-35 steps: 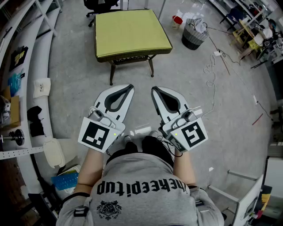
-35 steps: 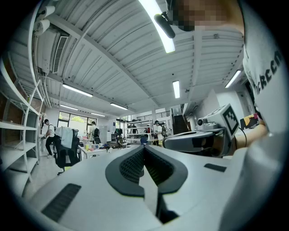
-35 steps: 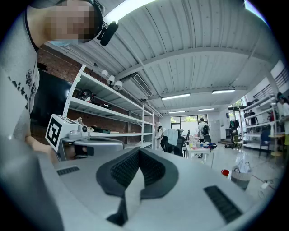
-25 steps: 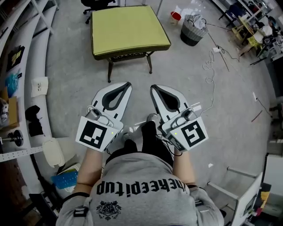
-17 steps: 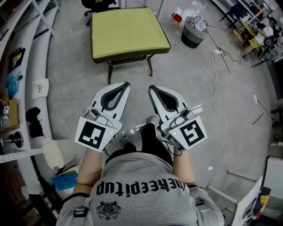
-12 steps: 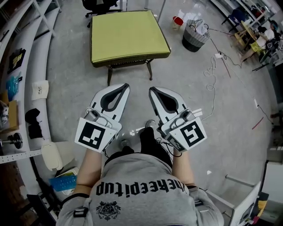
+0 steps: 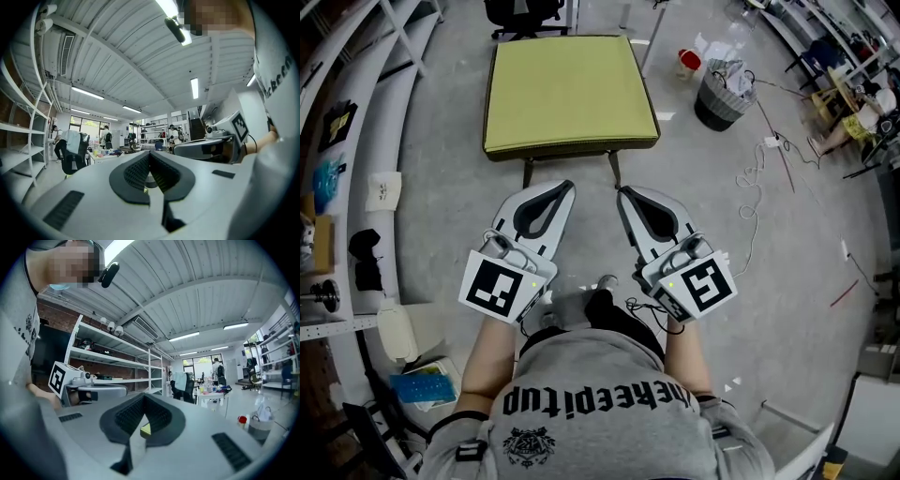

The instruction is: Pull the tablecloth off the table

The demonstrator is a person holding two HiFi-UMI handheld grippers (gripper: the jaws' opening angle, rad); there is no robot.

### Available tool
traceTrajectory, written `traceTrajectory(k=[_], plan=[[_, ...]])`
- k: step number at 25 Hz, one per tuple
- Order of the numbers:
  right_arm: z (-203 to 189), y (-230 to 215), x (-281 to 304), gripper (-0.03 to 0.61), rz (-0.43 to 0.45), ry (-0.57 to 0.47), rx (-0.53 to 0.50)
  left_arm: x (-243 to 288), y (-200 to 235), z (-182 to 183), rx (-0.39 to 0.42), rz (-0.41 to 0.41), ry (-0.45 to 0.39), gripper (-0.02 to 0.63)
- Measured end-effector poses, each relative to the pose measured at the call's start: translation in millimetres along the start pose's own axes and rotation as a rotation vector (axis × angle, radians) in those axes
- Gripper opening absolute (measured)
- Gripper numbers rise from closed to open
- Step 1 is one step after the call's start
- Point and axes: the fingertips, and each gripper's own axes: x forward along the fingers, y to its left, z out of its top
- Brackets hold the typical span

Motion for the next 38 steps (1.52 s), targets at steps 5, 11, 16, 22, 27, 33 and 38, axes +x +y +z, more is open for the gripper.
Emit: traceTrajectory(k=[5,11,16,22,27,33,38], plan=[[-2,-44,0,0.011,0.029,0.003,0.002,41,-3,-4,-0.014,0.03,0.001,0.014],[-6,-91,-7,0.011,0.046,0.009,0.017,84,-15,-8,-0.013,0.053,0.007,0.014],[-9,-116,-15,0.011,0.069,0.004,0.03,107,-26,-8,-0.012,0.077,0.011,0.014],[-15,-139,-19,0.011,0.078,-0.003,0.07,125,-34,-14,0.001,0.082,0.044,0.014],[-22,-153,-17,0.011,0.067,-0.003,0.095,136,-31,-19,0.004,0.082,0.056,0.014],[-26,-166,-9,0.011,0.032,0.004,0.092,151,-19,-25,-0.011,0.054,0.059,0.014],[-27,-183,-1,0.011,-0.002,0.013,0.091,171,-9,-24,-0.013,0.024,0.049,0.014]])
